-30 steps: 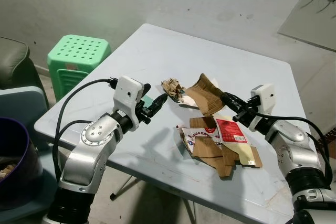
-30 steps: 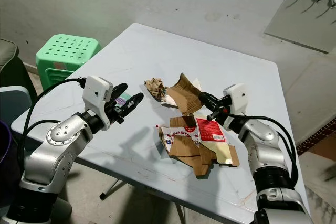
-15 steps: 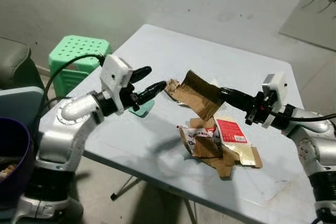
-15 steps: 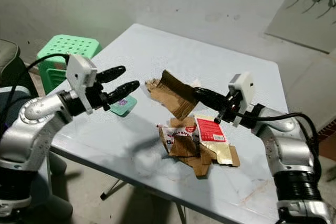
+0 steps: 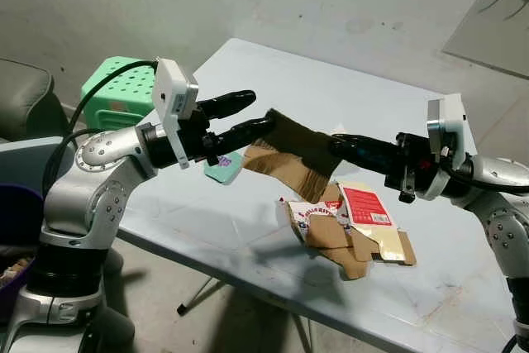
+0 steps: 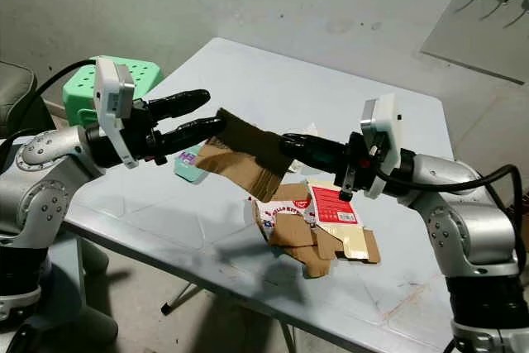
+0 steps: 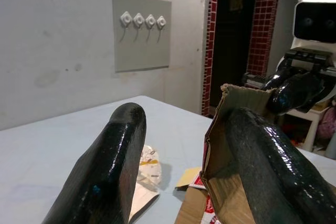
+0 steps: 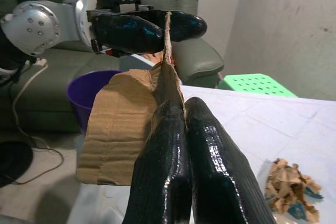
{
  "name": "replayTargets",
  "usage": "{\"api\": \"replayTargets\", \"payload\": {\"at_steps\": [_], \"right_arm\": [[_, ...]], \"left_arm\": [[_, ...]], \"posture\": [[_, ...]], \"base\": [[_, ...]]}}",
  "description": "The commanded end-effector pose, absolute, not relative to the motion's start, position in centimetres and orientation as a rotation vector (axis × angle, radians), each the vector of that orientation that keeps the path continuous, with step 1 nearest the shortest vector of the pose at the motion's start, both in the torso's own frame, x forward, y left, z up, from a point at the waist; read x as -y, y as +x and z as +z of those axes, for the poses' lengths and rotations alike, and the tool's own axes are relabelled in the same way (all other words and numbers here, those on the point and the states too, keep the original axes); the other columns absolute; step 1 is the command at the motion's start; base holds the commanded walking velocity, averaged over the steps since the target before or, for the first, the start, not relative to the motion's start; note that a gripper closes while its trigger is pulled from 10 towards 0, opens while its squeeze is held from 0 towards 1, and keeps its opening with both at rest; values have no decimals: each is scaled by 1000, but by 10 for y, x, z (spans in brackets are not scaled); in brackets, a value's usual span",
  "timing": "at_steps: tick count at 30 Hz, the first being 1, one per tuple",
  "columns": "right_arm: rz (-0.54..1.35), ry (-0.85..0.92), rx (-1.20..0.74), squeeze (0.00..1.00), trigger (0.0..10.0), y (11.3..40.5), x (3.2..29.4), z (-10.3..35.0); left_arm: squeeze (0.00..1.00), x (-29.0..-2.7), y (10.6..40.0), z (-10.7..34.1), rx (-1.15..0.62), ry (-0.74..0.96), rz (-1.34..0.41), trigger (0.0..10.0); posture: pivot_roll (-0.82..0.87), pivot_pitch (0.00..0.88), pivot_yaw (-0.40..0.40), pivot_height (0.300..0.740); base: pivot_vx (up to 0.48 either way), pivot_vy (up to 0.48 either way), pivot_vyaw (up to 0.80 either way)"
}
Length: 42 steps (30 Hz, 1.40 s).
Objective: Picking trash to rubbish bin
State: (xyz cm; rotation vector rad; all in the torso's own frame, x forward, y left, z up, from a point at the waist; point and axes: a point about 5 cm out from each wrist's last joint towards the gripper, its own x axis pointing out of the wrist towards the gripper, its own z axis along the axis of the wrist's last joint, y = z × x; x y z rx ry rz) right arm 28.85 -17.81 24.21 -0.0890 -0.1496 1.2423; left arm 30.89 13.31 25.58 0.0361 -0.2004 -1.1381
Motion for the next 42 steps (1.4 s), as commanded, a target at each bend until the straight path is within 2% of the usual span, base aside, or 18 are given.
{"api": "replayTargets", "payload": {"at_steps": [1, 17, 18, 19, 20, 42], "right_arm": [[1263, -102, 161, 0, 10000, 283, 180, 249], [1339, -58, 188, 0, 10000, 275, 171, 264], [1341, -57, 189, 0, 10000, 275, 171, 265], [1341, -57, 189, 0, 10000, 275, 170, 265], [1342, -62, 190, 0, 10000, 275, 170, 265], [1359, -52, 173, 0, 10000, 273, 170, 263]], "left_arm": [[0, -128, 305, 265, 223, 58, -1191, 10000], [0, -121, 294, 264, 167, 24, -1324, 10000], [0, -120, 294, 264, 161, 19, -1331, 7647], [0, -120, 294, 264, 158, 16, -1334, 7647], [0, -121, 293, 264, 155, -2, -1341, 0], [0, -124, 291, 266, 138, -35, -1358, 0]], "posture": [[40, 74, -104, 740], [40, 76, -104, 740], [39, 76, -103, 740], [38, 76, -103, 740], [38, 76, -103, 740], [44, 73, -104, 740]], "base": [[0, 0, 0], [0, 0, 0], [0, 0, 0], [0, 0, 0], [0, 0, 0], [0, 0, 0]]}}
